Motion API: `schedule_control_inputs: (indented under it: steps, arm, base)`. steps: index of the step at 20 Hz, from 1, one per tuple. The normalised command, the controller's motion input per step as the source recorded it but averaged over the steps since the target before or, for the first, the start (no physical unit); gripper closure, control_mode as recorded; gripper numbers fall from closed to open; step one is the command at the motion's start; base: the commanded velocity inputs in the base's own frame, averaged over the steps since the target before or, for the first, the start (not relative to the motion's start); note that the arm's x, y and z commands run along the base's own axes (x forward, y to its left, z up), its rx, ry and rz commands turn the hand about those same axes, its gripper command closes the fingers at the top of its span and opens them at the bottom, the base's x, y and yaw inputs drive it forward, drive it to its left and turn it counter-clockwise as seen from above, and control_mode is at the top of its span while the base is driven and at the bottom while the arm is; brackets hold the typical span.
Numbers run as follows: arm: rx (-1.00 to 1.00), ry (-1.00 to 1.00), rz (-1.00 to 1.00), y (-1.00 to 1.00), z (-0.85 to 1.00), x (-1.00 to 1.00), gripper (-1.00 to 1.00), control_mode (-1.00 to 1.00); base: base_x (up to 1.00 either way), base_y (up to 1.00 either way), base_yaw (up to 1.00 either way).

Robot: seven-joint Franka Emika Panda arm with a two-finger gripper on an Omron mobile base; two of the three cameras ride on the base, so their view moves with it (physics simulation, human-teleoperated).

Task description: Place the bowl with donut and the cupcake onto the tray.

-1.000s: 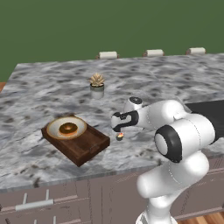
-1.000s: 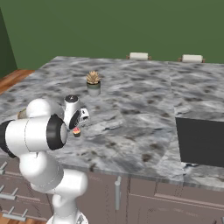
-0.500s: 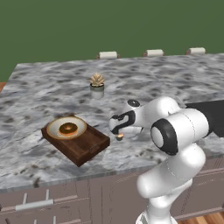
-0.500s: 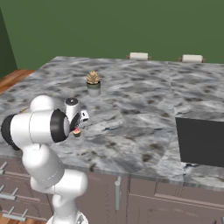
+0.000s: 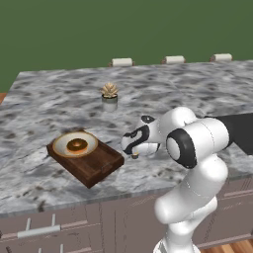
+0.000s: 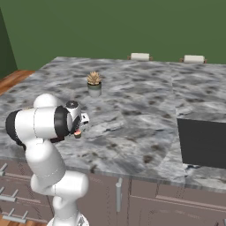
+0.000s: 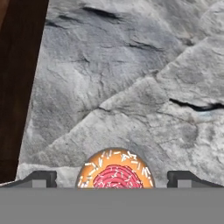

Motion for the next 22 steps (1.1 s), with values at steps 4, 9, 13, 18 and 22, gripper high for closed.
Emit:
schedule_control_inputs:
  steps: [4, 9, 13, 18, 22]
  arm:
    - [-0.01, 0.00, 0.00, 0.00, -0.07, 0.02, 1.00, -1.00]
    - [0.02, -0.02, -0.02, 0.00, 0.17, 0.00, 1.00, -1.00]
    - [0.03, -0.03, -0.05, 0.01, 0.63, 0.01, 1.00, -1.00]
    - [0.02, -0.03, -0.05, 0.13, 0.70, 0.00, 1.00, -1.00]
    - [0.04, -0.01, -0.03, 0.44, 0.25, -0.02, 1.00, -1.00]
  base:
    - [0.00, 0.00, 0.00]
    - [0.00, 0.00, 0.00]
    - [0.00, 0.00, 0.00]
    - [0.00, 0.00, 0.00]
    - [0.00, 0.00, 0.00]
